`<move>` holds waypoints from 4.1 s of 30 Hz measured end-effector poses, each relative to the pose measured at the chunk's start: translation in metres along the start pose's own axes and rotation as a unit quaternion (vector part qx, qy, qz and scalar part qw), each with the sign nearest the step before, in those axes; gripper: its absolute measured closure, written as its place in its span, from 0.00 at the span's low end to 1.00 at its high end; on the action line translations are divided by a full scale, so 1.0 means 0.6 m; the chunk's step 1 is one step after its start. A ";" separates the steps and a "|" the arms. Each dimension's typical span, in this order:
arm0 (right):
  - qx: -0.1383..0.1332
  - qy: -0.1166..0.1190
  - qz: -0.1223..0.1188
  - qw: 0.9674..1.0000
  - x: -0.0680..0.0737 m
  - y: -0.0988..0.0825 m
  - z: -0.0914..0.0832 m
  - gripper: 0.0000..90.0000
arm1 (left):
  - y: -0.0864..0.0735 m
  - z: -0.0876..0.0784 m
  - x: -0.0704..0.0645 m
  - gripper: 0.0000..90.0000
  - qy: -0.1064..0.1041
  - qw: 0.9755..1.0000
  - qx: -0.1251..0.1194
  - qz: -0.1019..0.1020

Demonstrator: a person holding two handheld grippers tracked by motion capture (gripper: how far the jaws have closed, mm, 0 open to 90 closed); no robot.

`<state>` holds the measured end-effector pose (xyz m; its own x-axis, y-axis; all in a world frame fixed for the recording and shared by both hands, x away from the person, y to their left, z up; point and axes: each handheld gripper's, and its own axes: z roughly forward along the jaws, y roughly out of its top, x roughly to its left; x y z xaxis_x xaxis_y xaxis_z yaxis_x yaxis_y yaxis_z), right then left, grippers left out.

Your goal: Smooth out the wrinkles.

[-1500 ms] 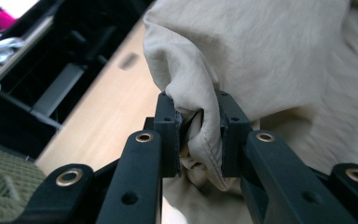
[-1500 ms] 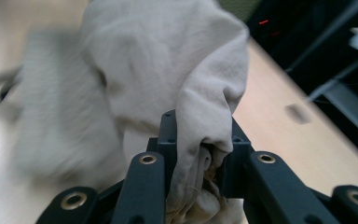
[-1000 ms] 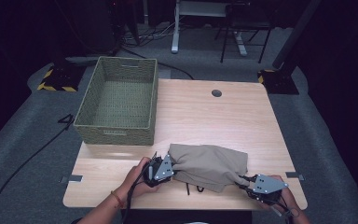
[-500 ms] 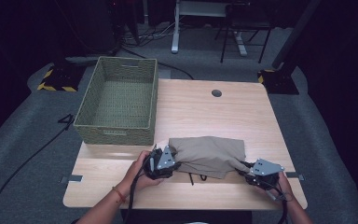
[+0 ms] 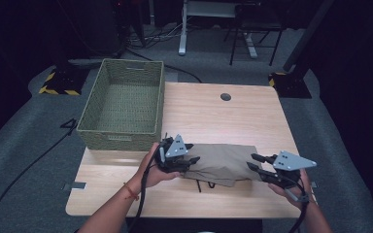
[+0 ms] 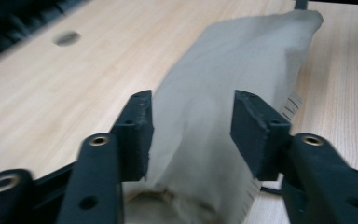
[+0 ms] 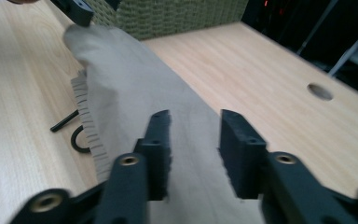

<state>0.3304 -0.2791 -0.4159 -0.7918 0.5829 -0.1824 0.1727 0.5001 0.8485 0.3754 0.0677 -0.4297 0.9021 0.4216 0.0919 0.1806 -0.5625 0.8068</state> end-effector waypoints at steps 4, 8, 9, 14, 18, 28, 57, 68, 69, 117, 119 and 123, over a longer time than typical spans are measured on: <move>0.058 0.025 -0.018 0.998 0.019 -0.025 0.051 0.78 | -0.025 0.038 -0.001 0.72 -0.026 0.999 0.037 0.004; 0.108 0.023 -0.029 0.993 0.032 -0.068 0.077 0.78 | -0.053 0.060 -0.026 0.77 -0.021 0.997 0.068 0.035; 0.114 0.018 -0.033 0.993 0.034 -0.080 0.080 0.78 | -0.057 0.059 -0.031 0.77 -0.018 0.997 0.067 0.041; 0.109 -0.007 -0.010 0.994 0.018 -0.104 0.066 0.77 | -0.068 0.049 -0.036 0.78 -0.028 0.998 0.055 0.021; 0.103 -0.020 0.022 0.994 -0.004 -0.112 0.063 0.74 | -0.068 0.035 -0.053 0.71 -0.046 0.998 0.044 0.014; 0.008 0.006 0.018 1.000 0.024 0.008 0.078 0.53 | -0.055 -0.003 -0.044 0.45 0.001 0.999 0.031 0.029; 0.078 -0.116 0.125 0.982 -0.095 -0.049 0.088 0.47 | -0.098 0.038 -0.060 0.54 -0.006 0.999 0.035 0.013; 0.104 0.038 -0.035 0.993 0.070 -0.031 0.134 0.46 | -0.100 0.037 -0.060 0.54 -0.008 0.999 0.033 0.020; 0.094 0.037 -0.025 0.995 0.057 -0.037 0.132 0.50 | -0.100 0.037 -0.060 0.54 -0.008 0.999 0.034 0.021; 0.038 -0.068 0.081 0.994 -0.045 -0.038 0.092 0.44 | -0.073 -0.003 -0.045 0.29 0.015 0.999 0.032 0.004; 0.034 -0.049 0.054 0.997 -0.021 -0.018 0.107 0.44 | -0.081 0.006 -0.035 0.32 -0.012 0.999 0.036 -0.021; 0.034 -0.008 0.022 0.999 0.026 0.014 0.149 0.42 | -0.089 0.023 -0.038 0.29 -0.020 0.998 0.061 -0.013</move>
<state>0.3718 -0.2084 -0.4559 -0.7729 0.6153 -0.1552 0.2468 0.5167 0.8198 0.3508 0.0783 -0.4832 0.9108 0.4102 0.0466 0.2483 -0.6345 0.7319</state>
